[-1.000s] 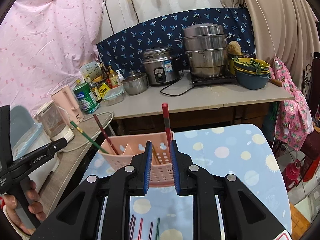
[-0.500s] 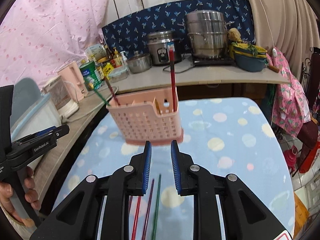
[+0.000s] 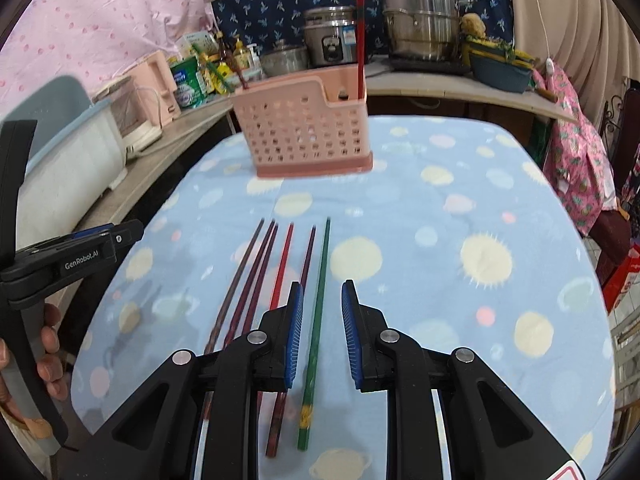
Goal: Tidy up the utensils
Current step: 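Withdraw both tools from the basket back toward the chopsticks, then grasp a green chopstick with the right tool while the left tool approaches a brown chopstick, then close the left tool on the brown chopstick beside the right tool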
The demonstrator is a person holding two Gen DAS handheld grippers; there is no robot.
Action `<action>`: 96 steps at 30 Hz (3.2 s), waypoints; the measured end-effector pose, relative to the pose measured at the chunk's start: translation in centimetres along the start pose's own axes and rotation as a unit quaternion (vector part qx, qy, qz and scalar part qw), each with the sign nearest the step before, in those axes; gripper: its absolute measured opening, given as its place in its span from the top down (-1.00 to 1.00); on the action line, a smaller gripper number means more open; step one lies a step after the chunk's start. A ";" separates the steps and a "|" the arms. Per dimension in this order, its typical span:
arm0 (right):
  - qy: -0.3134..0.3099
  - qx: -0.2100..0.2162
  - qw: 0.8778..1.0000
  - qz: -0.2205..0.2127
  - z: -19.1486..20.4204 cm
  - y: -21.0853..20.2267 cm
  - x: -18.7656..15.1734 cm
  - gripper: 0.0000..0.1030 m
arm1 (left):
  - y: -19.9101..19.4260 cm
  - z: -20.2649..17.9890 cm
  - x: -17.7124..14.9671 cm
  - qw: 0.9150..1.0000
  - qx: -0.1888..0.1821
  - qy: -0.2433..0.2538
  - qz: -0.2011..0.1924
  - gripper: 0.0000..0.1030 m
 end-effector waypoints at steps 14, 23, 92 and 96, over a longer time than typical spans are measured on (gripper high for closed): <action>-0.001 0.000 0.998 0.058 0.8 4.3 -4.7 0.61 | 2.5 -0.2 -5.5 0.999 -0.006 0.008 0.047 0.11; -0.001 -0.007 0.998 0.066 0.8 5.3 -5.5 0.76 | 3.0 0.1 -6.3 0.998 -0.008 0.006 0.058 0.08; 0.023 0.005 0.998 0.060 -1.0 4.8 -6.2 0.86 | 5.5 -3.2 -9.0 0.993 -0.046 0.041 0.098 0.41; 0.023 0.005 0.998 0.061 -1.0 4.7 -6.2 0.86 | 5.4 -3.2 -8.9 0.992 -0.060 0.045 0.102 0.77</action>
Point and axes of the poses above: each gripper's, at about its wrist camera, not at the fingertips, and y roughly the way its jaws point, z to its left, x to its top, the point moved 2 cm from there along y, roughly the way its jaws point, and after that the axes turned 15 degrees about z, right-handed, at the moved point
